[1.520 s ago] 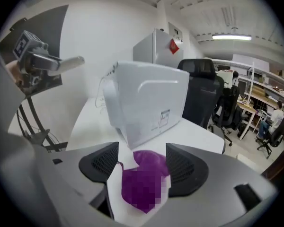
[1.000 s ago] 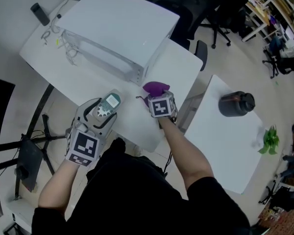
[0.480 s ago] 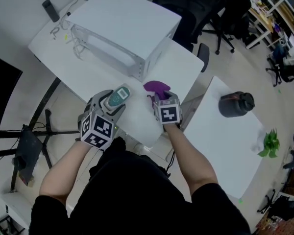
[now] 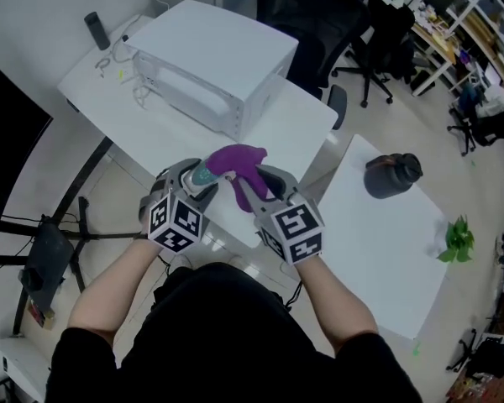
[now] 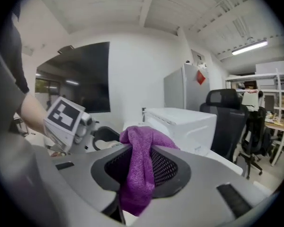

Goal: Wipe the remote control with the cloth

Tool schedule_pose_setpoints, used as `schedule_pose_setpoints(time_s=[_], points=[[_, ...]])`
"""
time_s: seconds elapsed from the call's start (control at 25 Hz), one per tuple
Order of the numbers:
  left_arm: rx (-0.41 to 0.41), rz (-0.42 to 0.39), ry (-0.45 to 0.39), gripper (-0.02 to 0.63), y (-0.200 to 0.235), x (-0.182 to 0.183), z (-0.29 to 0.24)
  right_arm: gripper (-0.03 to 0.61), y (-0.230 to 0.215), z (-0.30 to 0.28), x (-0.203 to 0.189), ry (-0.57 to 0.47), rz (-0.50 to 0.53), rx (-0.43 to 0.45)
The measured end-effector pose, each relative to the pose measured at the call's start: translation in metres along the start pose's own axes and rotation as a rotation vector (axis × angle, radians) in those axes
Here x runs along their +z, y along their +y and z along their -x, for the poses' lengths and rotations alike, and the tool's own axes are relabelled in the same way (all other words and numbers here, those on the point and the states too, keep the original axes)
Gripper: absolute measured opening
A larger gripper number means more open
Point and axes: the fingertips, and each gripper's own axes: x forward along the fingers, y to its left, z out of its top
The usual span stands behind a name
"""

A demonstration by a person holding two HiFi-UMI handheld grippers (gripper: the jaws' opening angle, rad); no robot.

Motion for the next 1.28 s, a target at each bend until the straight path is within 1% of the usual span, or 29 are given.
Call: schedule_pose_setpoints(time_s=[0.08, 0.16, 0.24, 0.32, 0.4, 0.48, 0.6, 0.72, 0.8, 0.84, 0.88, 0.96, 1.04, 1.12, 1.2, 1.28], points=[[0.004, -0.038, -0.020, 0.258, -0.001, 0.003, 0.009, 0.118, 0.034, -0.002, 0.015, 0.002, 0.040, 0.091], [0.008, -0.086, -0.047, 0.258, -0.003, 0.008, 0.020, 0.118, 0.066, -0.008, 0.021, 0.033, 0.086, 0.167], [0.012, -0.156, -0.080, 0.258, -0.007, 0.013, 0.035, 0.118, 0.094, -0.014, 0.022, 0.075, 0.127, 0.218], [0.027, -0.230, -0.120, 0.258, -0.010, 0.021, 0.054, 0.118, 0.114, -0.019, 0.022, 0.116, 0.152, 0.247], [0.045, -0.273, -0.157, 0.258, -0.011, 0.026, 0.074, 0.118, 0.125, -0.022, 0.021, 0.153, 0.168, 0.245], [0.046, -0.289, -0.186, 0.258, -0.013, 0.024, 0.089, 0.118, 0.129, -0.022, 0.021, 0.177, 0.179, 0.210], [0.036, -0.279, -0.216, 0.256, -0.014, 0.018, 0.108, 0.118, 0.120, -0.018, 0.020, 0.196, 0.200, 0.103], [0.032, -0.275, -0.235, 0.256, -0.016, 0.014, 0.122, 0.118, 0.099, -0.009, 0.019, 0.199, 0.192, -0.019], [0.031, -0.271, -0.239, 0.256, -0.017, 0.011, 0.126, 0.118, 0.092, 0.000, 0.026, 0.169, 0.180, -0.067], [0.030, -0.268, -0.237, 0.256, -0.017, 0.009, 0.128, 0.118, 0.095, 0.005, 0.033, 0.144, 0.183, -0.071], [0.028, -0.262, -0.232, 0.256, -0.017, 0.007, 0.128, 0.118, 0.103, 0.009, 0.041, 0.118, 0.194, -0.058], [0.024, -0.248, -0.223, 0.256, -0.015, 0.003, 0.128, 0.118, 0.132, 0.012, 0.054, 0.085, 0.242, 0.015], [0.023, -0.238, -0.223, 0.256, -0.013, 0.003, 0.129, 0.118, 0.165, 0.008, 0.055, 0.097, 0.296, 0.111], [0.023, -0.247, -0.240, 0.256, -0.016, 0.007, 0.133, 0.118, 0.188, 0.002, 0.047, 0.136, 0.326, 0.178], [0.026, -0.276, -0.261, 0.256, -0.021, 0.013, 0.139, 0.118, 0.197, -0.002, 0.039, 0.173, 0.333, 0.200], [0.033, -0.305, -0.274, 0.256, -0.024, 0.016, 0.144, 0.118, 0.193, -0.002, 0.035, 0.199, 0.331, 0.180]])
